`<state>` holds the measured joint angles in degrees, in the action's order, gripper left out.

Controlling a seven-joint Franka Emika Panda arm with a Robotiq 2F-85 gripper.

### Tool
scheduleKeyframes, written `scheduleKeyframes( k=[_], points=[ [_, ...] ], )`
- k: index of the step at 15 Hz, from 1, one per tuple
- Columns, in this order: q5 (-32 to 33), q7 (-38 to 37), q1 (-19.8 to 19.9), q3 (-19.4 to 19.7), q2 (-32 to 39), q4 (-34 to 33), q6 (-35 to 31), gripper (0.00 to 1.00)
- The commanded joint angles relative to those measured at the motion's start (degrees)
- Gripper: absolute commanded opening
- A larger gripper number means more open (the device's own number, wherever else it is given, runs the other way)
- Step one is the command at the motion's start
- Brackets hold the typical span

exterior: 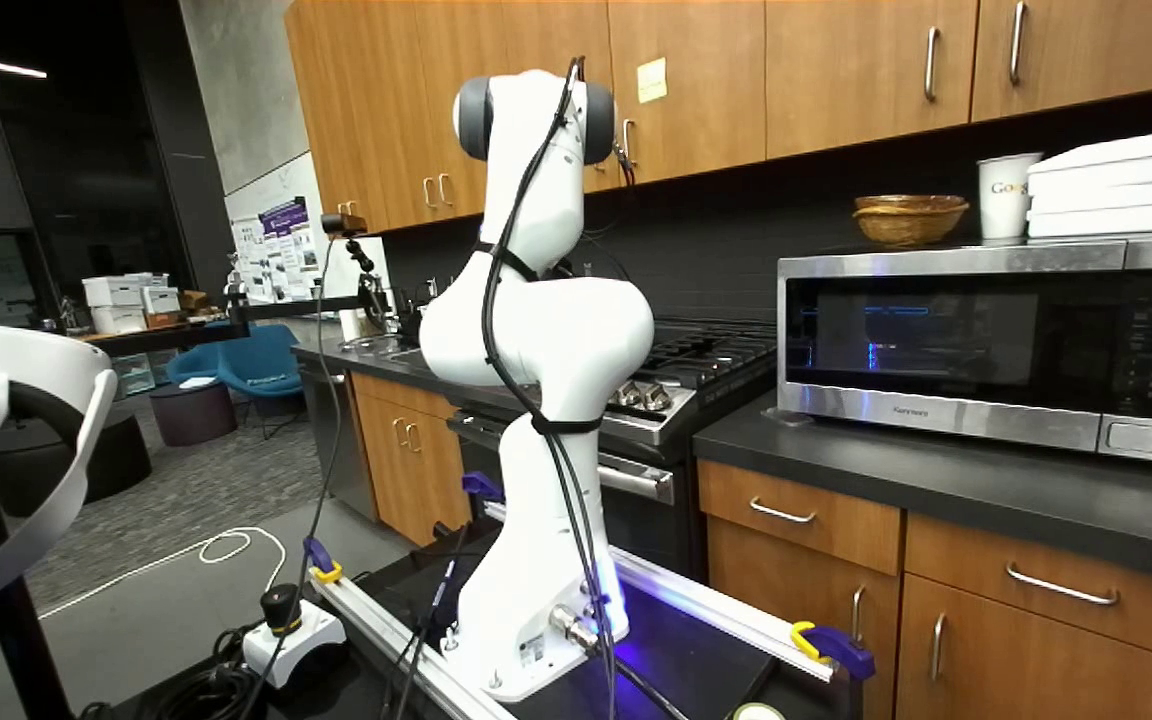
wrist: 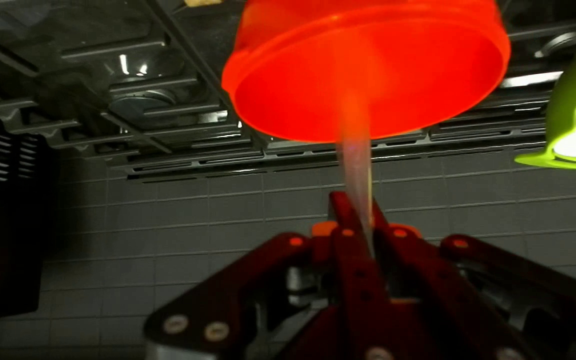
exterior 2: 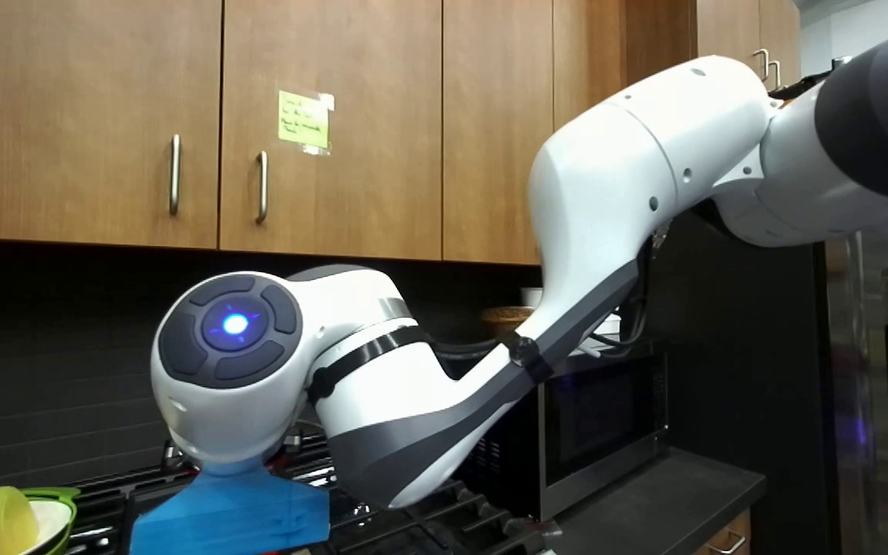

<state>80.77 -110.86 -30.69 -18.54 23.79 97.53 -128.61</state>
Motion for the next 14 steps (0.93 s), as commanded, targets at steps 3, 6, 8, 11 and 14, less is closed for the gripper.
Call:
scheduleKeyframes(
  k=[3,6,8,11,14],
  points=[
    [1.4,1.1,-1.6,0.3,4.4,-4.9,0.3,0.01],
    [3.2,2.3,-1.9,0.9,5.9,-7.1,0.2,0.01],
    [4.7,3.3,-2.3,1.2,7.6,-9.8,0.4,0.01],
    [5.7,4.6,-2.8,1.6,10.1,-14.3,0.6,0.01],
    [5.4,5.7,-3.4,2.1,12.2,-17.8,0.5,0.01]
  ],
)
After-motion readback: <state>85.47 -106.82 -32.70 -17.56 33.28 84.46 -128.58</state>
